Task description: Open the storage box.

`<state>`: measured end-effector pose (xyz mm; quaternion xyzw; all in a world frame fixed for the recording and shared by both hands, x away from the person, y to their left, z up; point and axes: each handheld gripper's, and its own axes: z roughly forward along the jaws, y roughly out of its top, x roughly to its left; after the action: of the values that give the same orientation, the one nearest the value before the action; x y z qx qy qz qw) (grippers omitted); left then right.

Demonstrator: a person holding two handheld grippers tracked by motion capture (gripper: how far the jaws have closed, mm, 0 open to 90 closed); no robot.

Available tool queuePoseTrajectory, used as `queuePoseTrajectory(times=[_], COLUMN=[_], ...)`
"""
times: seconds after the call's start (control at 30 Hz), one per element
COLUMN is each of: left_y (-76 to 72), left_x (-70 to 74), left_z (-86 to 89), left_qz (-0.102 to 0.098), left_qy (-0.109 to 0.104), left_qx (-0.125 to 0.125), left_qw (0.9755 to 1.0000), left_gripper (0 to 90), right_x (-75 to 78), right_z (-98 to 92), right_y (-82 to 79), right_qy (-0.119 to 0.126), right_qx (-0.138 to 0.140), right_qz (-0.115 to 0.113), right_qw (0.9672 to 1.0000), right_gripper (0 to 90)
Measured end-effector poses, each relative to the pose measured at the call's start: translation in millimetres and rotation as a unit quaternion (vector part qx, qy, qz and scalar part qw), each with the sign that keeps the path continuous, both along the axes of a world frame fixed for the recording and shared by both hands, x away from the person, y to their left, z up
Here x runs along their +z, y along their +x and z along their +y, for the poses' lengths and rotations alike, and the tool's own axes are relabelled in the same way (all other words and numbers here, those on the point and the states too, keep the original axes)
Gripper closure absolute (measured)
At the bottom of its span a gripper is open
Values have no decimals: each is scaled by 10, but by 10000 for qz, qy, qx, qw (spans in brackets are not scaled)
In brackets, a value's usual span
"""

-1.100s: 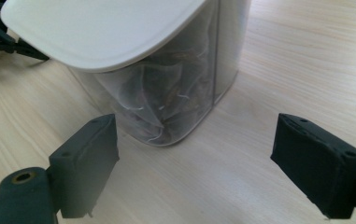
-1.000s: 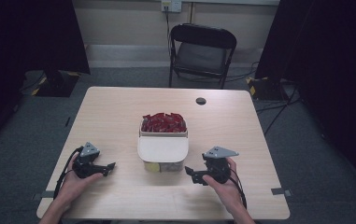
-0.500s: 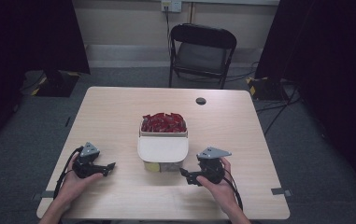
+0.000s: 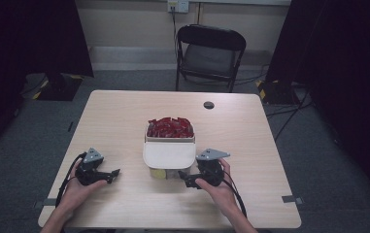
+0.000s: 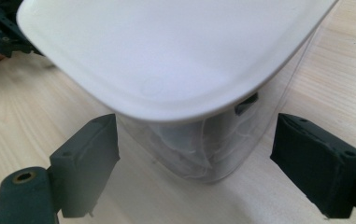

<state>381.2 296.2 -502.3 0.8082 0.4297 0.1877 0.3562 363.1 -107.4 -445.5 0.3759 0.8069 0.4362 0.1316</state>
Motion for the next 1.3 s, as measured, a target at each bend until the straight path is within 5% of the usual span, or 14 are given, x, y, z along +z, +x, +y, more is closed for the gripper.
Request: queuePoseTrajectory(times=[1.3], left_y=[0], left_x=[0], left_z=[0], left_qz=[1], left_qy=[3], left_qx=[-2], left_qw=[10000], left_gripper=[133], right_x=[134], right_z=[26], right_y=[67], right_qy=[213], right_qx=[67], right_qz=[-81], right_qw=[9997], right_gripper=[123])
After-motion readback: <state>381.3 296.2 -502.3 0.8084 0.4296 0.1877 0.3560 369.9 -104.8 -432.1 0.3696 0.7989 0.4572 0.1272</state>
